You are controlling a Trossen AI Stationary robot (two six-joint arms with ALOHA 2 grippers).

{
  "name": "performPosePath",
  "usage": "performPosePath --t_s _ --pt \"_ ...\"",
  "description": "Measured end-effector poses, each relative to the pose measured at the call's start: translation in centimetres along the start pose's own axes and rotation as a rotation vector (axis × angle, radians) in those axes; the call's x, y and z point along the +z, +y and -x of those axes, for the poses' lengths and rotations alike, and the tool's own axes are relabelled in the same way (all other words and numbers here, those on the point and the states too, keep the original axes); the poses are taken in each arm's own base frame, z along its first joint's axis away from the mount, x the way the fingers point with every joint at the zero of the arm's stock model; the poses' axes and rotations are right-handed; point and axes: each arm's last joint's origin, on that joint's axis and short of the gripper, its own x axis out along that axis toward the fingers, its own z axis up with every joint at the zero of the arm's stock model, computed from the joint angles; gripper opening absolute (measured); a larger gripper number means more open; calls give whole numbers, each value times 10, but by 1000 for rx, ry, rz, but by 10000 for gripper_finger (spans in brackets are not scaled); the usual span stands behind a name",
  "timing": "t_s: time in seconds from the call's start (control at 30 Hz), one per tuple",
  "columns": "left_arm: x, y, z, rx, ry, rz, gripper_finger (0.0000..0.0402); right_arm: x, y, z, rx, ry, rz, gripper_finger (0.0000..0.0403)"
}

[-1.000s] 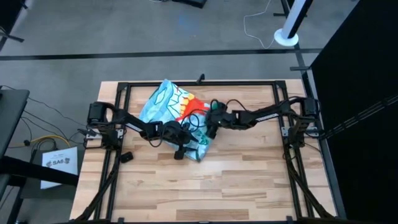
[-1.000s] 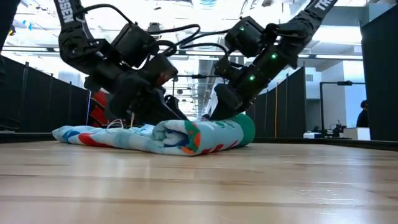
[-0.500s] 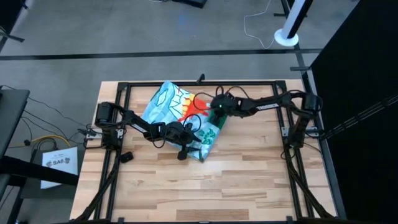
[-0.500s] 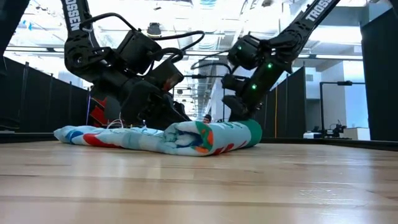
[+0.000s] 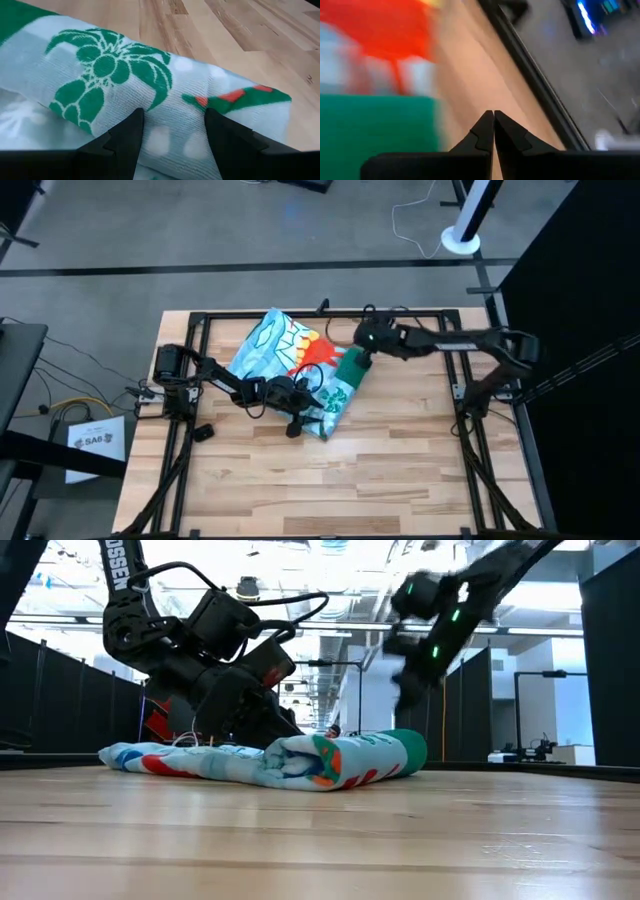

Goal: Roll towel
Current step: Roll the multicolor dinosaur print towel

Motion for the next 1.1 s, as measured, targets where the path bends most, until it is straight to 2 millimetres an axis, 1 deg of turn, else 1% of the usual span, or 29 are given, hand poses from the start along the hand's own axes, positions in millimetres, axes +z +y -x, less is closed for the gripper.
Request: performPosePath --t_s 0.1,0.17,0.27,0.37,0.43,0.5,0.63,0.7,0.77,0.87,0.97,1.0,1.1 --pt "1 0 0 42 -7 14 200 5 23 29 144 -133 16 0" --pt "1 1 -1 63 -21 18 200 3 42 38 240 -203 -6 0" --pt "6 2 -3 88 -33 36 200 -8 73 38 326 -276 -28 0" --pt "13 3 -8 124 -48 58 200 -20 99 33 381 -323 -30 0" --pt "18 2 -15 149 -66 81 200 -27 111 29 406 -338 -37 0" --pt "20 0 -26 161 -71 112 200 -30 118 27 417 -344 -32 0" --pt "24 -7 -56 153 -92 146 200 -34 121 21 404 -316 -2 0" --pt "27 -11 -68 142 -105 152 200 -37 118 19 366 -305 20 0" --pt "29 -16 -76 127 -112 157 200 -42 112 22 320 -306 54 0" --pt "31 -22 -80 114 -118 175 200 -52 97 28 292 -332 42 0" --pt "31 -25 -80 136 -121 182 200 -69 85 33 306 -345 -14 0" --pt "31 -25 -80 137 -121 183 200 -74 86 36 339 -365 -26 0" --pt "34 -25 -82 136 -123 170 200 -80 95 43 413 -436 -47 0"
